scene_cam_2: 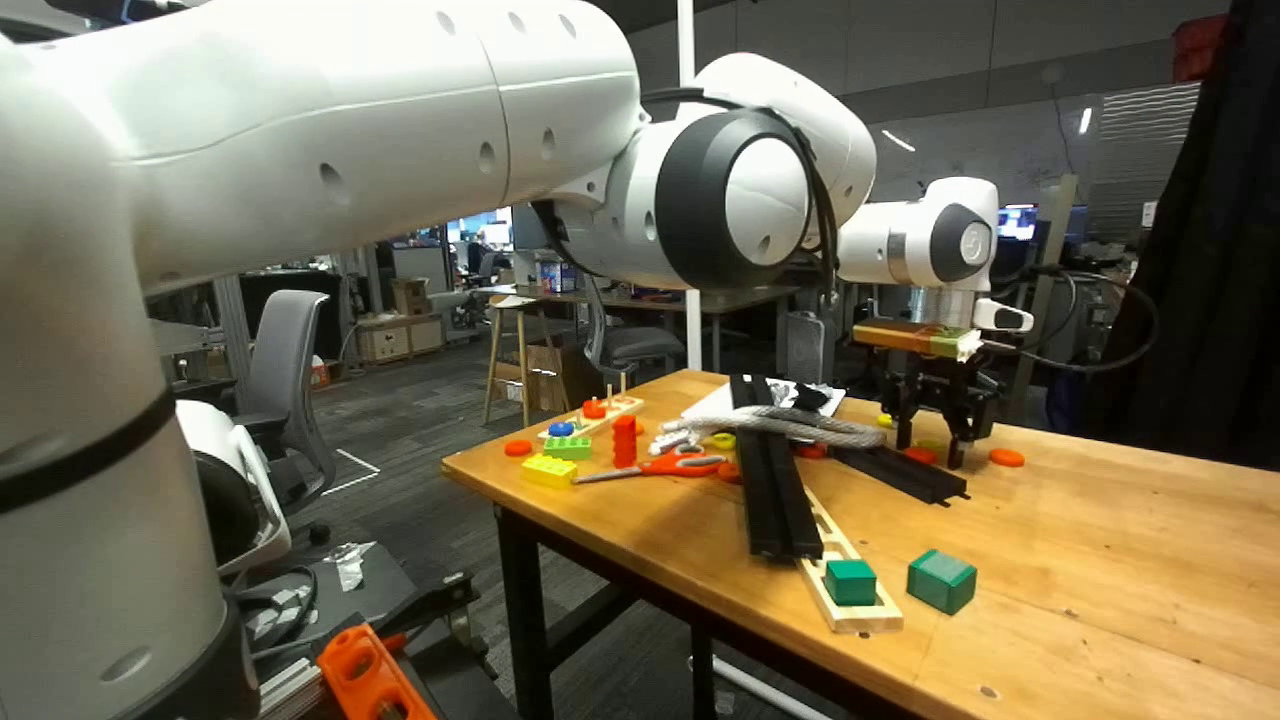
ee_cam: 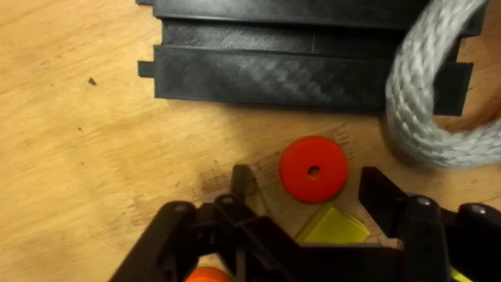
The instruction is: Put the orange circle on the wooden object.
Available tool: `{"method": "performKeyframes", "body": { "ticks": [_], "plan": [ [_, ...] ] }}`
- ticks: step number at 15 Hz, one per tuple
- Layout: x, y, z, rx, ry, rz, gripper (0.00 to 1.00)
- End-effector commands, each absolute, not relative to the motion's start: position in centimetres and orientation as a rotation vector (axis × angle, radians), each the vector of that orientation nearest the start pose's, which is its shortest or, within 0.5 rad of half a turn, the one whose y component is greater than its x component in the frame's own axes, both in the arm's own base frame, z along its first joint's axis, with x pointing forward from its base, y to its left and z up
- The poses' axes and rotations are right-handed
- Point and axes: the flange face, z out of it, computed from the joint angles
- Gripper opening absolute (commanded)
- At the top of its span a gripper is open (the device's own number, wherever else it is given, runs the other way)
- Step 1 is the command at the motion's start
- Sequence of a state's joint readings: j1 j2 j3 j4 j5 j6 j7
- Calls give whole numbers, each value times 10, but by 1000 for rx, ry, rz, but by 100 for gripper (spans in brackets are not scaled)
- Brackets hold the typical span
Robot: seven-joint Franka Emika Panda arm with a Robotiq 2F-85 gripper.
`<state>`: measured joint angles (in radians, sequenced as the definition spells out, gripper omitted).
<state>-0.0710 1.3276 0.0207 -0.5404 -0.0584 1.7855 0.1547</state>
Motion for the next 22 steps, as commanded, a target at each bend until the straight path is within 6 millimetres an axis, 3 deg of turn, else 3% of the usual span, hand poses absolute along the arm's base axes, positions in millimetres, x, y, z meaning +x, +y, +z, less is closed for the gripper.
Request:
{"method": "performKeyframes", "body": {
  "ticks": [1, 4, 5, 9, 14, 17, 22],
  "plan": [
    [793, -53, 192, -3179, 329, 155, 42],
    [793, -53, 193, -3177, 330, 159, 20],
    [793, -53, 194, -3176, 330, 159, 17],
    [796, -52, 209, -3188, 340, 116, 19],
    [802, -46, 245, -3217, 356, 33, 19],
    [802, -24, 262, -3228, 276, 24, 19],
    [799, 37, 261, -3221, 28, 45, 18]
  ]
}}
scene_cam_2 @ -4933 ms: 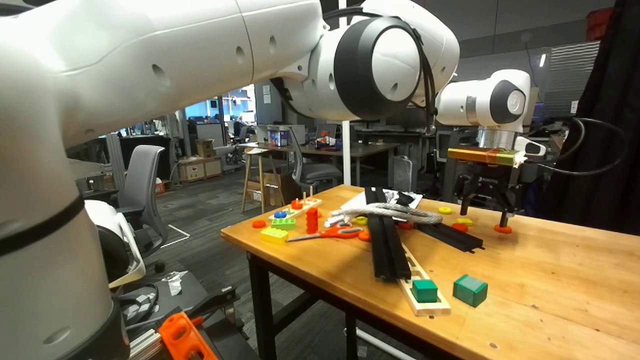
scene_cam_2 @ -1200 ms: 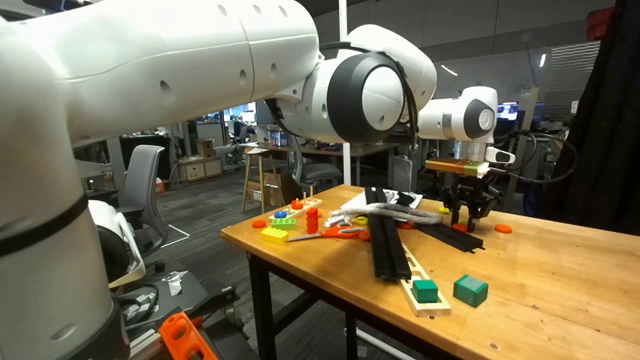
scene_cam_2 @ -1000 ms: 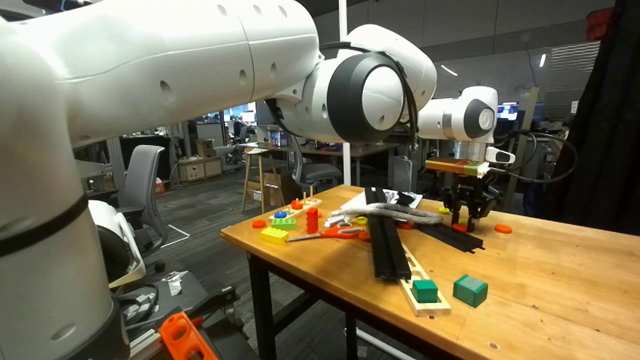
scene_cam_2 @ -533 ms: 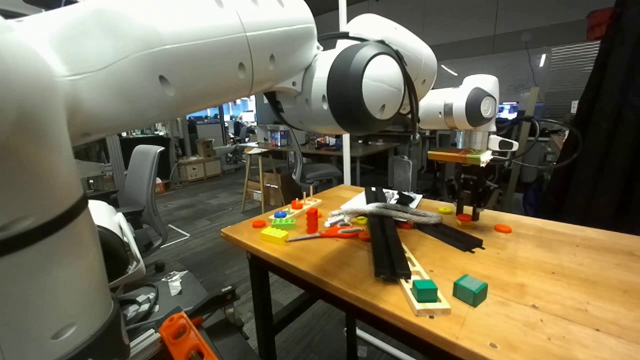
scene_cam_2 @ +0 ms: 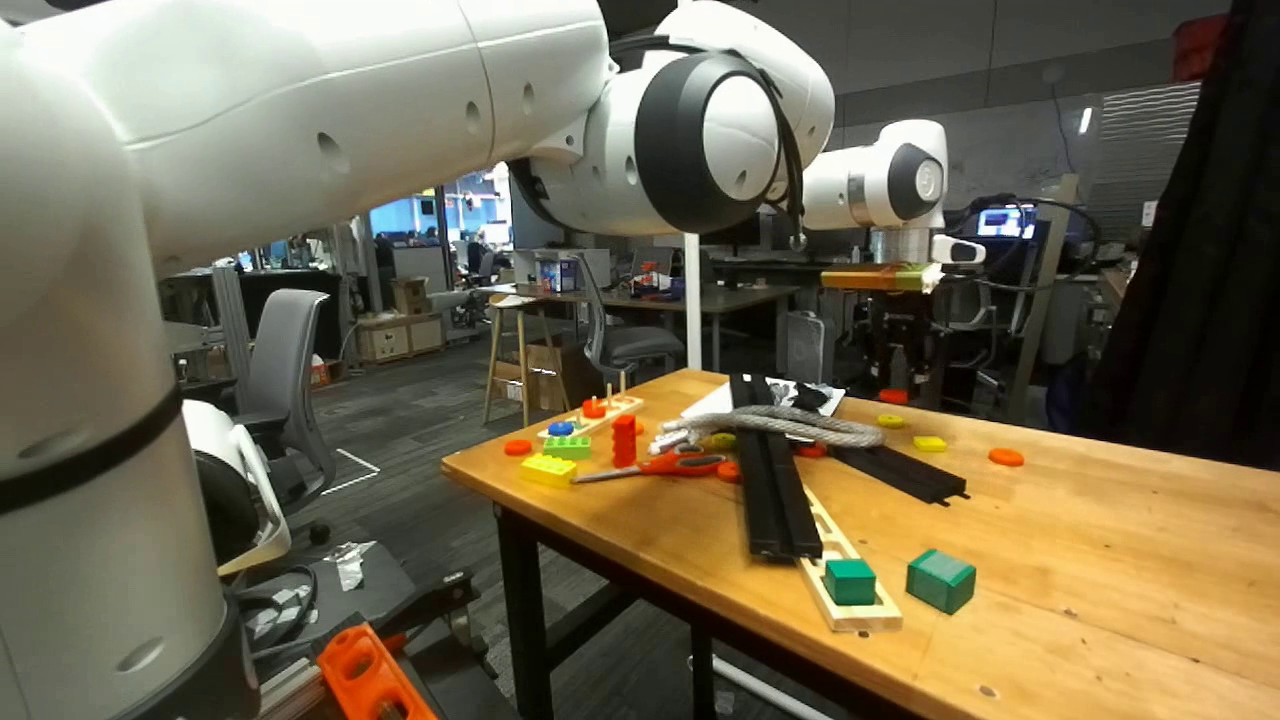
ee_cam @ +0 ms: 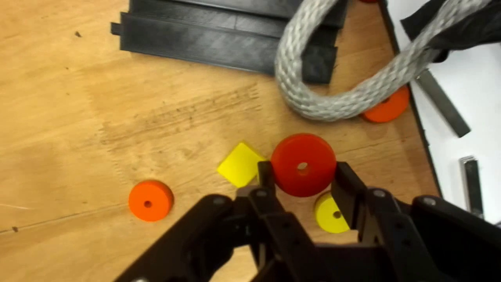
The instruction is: Put the orange circle on the wooden object.
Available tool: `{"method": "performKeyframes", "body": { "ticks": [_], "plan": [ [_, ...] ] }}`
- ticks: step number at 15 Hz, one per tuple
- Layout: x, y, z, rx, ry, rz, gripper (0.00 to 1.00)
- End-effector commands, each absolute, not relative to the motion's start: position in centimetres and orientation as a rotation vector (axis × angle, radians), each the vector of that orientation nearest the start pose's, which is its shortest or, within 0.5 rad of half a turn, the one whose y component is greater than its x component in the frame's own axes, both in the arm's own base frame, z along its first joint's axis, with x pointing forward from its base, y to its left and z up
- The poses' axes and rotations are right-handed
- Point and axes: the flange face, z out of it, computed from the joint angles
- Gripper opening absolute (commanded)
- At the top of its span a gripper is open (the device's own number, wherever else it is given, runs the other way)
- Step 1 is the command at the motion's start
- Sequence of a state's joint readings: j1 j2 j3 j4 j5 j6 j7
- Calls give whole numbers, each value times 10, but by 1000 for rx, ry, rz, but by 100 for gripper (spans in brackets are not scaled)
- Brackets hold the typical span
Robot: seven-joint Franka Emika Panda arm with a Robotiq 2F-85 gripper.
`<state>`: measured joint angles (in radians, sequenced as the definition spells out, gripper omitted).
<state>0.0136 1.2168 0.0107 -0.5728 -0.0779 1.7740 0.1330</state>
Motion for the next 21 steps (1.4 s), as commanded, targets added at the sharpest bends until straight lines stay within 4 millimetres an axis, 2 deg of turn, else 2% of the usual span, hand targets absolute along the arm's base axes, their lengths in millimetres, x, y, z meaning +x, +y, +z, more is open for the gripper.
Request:
{"method": "performKeyframes", "body": {
  "ticks": [1, 7, 12, 16, 21],
  "plan": [
    [797, 49, 260, -3225, -4, 48, 18],
    [783, 129, 259, -3289, -173, -21, 18],
    [754, 185, 257, -3279, -305, -52, 18],
    [724, 218, 259, -3251, -359, -56, 18],
    [683, 247, 268, -3212, -384, -79, 18]
  ]
}}
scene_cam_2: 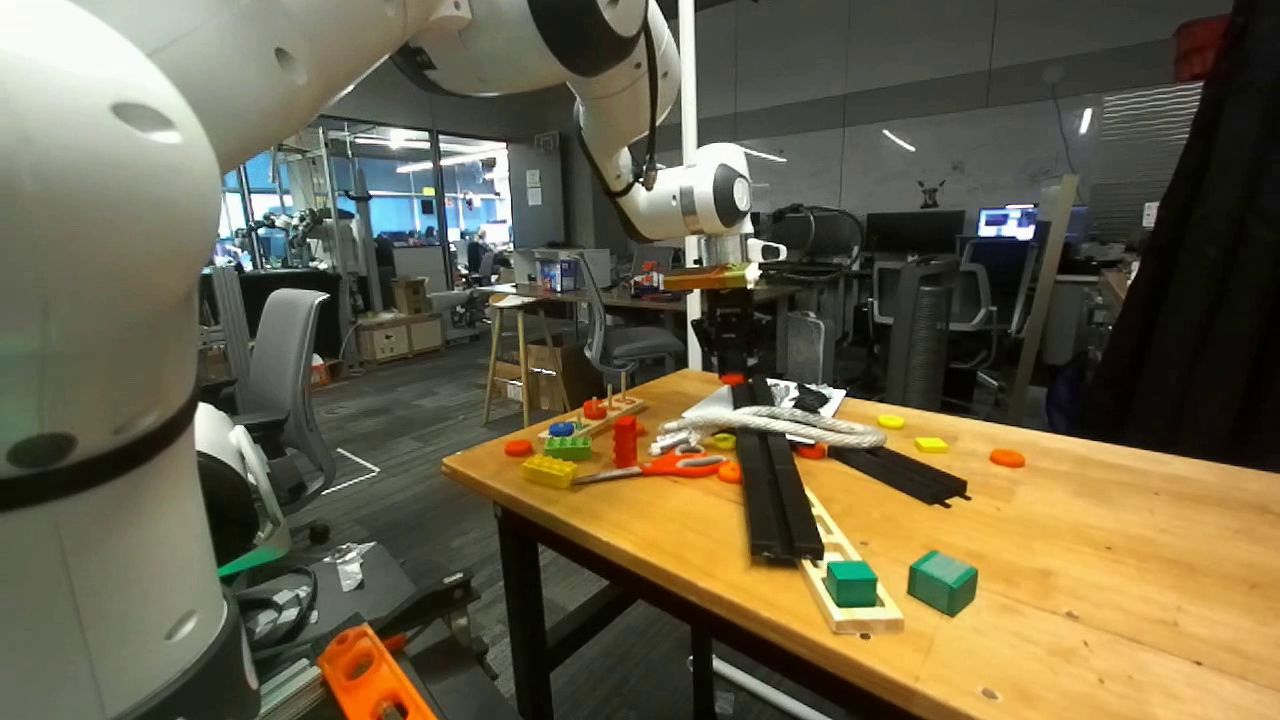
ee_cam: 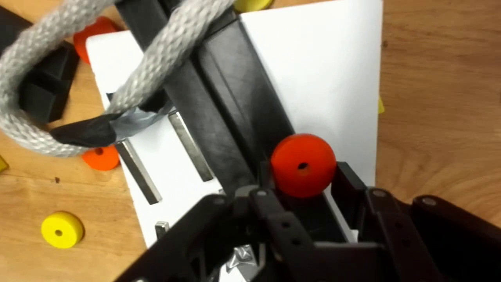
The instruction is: Put the orange circle on the wooden object.
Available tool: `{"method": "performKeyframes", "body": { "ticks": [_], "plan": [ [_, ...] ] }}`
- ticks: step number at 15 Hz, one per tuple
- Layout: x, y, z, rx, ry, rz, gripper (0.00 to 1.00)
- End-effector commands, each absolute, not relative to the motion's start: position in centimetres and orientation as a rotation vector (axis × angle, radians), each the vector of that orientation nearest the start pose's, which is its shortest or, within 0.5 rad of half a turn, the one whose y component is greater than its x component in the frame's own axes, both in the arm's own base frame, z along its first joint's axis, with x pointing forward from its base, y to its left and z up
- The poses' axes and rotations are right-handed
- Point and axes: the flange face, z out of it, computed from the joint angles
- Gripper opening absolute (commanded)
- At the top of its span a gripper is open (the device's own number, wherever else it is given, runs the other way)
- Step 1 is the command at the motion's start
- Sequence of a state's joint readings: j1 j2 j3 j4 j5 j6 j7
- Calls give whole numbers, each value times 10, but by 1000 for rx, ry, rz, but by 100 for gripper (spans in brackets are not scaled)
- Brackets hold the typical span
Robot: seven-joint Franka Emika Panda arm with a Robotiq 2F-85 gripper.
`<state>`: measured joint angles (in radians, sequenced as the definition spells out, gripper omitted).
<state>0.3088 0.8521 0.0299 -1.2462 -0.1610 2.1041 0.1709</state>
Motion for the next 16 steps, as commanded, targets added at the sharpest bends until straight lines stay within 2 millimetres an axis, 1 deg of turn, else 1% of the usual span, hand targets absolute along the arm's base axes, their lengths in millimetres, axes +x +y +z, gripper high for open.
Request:
{"method": "performKeyframes", "body": {
  "ticks": [1, 3, 6, 8, 11, 13, 14, 16],
  "plan": [
    [673, 253, 270, -3200, -395, -82, 18],
    [651, 266, 272, -3178, -423, -83, 18],
    [610, 288, 271, -3150, -463, -78, 18],
    [580, 302, 269, -3141, -474, -81, 18],
    [529, 321, 263, -3127, -486, -81, 18],
    [499, 329, 258, -3119, -502, -71, 18],
    [489, 334, 255, -3117, -510, -63, 18],
    [476, 342, 252, -3111, -525, -42, 18]
  ]
}}
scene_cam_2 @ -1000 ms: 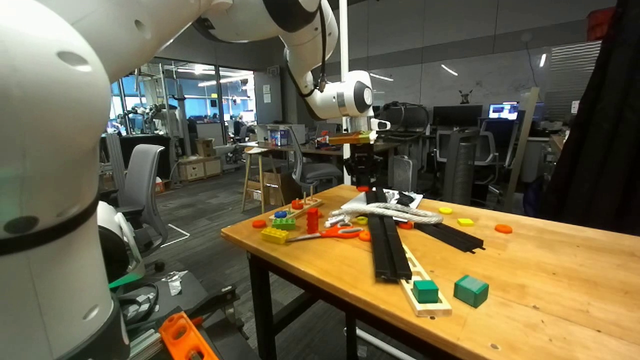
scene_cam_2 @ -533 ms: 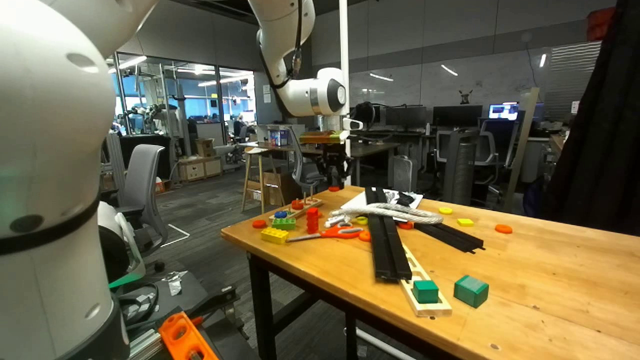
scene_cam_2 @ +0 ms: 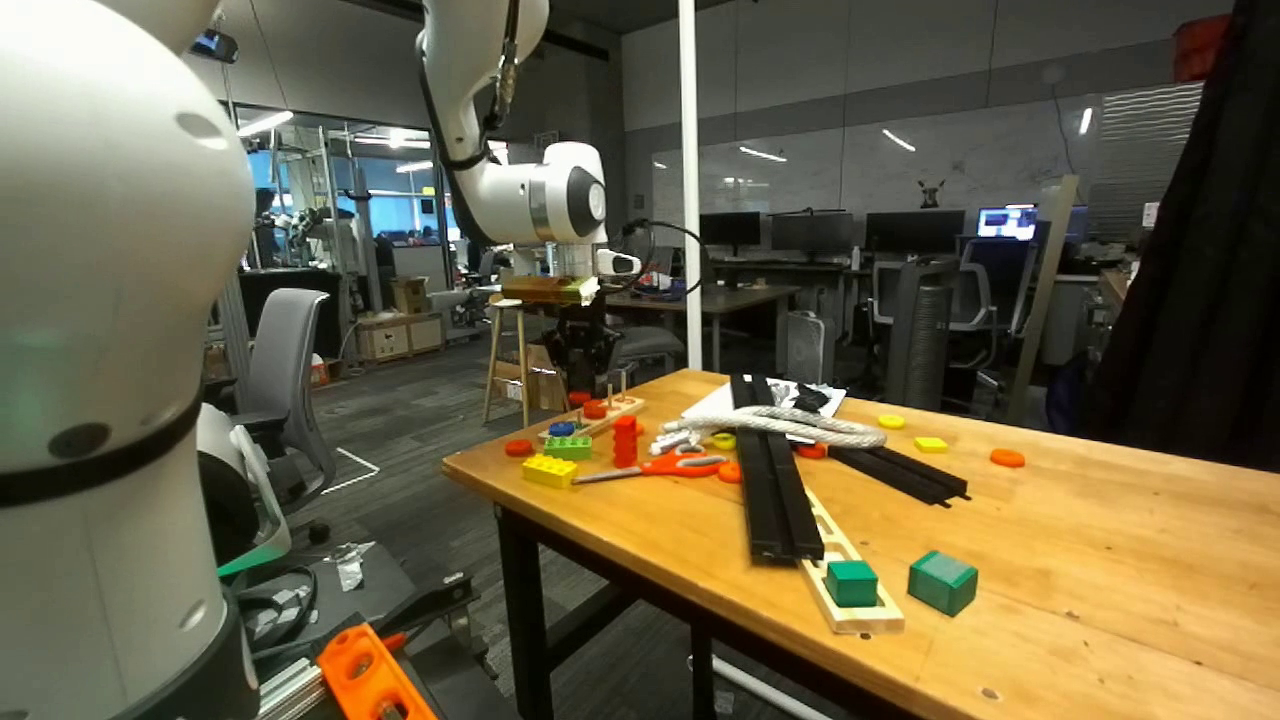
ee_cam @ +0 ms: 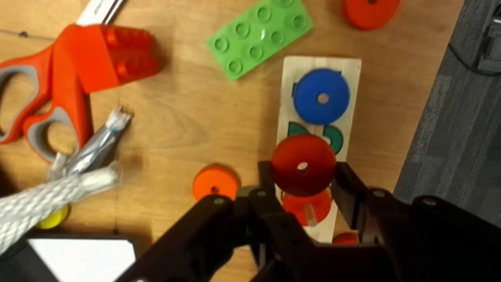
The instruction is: Put the orange circle on the wooden object.
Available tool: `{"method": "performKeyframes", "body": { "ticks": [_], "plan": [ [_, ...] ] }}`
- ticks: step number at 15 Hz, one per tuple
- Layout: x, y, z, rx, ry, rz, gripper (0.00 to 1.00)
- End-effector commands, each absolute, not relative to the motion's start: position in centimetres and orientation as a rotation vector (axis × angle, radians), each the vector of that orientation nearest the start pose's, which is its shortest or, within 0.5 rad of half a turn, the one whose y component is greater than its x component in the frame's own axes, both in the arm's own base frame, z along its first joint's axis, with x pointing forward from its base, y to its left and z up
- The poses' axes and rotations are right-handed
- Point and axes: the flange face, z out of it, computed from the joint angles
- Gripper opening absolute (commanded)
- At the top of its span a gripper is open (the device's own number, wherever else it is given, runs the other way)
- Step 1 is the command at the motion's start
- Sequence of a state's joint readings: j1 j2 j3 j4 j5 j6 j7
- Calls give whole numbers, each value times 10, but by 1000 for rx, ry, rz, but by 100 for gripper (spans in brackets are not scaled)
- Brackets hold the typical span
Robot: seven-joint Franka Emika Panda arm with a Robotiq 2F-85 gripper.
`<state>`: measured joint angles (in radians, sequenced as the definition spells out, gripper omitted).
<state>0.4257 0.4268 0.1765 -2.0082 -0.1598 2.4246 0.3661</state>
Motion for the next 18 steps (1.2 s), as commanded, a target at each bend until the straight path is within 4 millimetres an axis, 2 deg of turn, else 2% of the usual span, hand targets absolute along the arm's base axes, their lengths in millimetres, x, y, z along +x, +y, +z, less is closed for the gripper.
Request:
{"method": "performKeyframes", "body": {
  "ticks": [1, 8, 18],
  "plan": [
    [474, 344, 253, -3111, -530, -39, 18],
    [493, 343, 264, -3072, -501, -99, 18],
    [506, 330, 246, -3048, -492, -101, 18]
  ]
}}
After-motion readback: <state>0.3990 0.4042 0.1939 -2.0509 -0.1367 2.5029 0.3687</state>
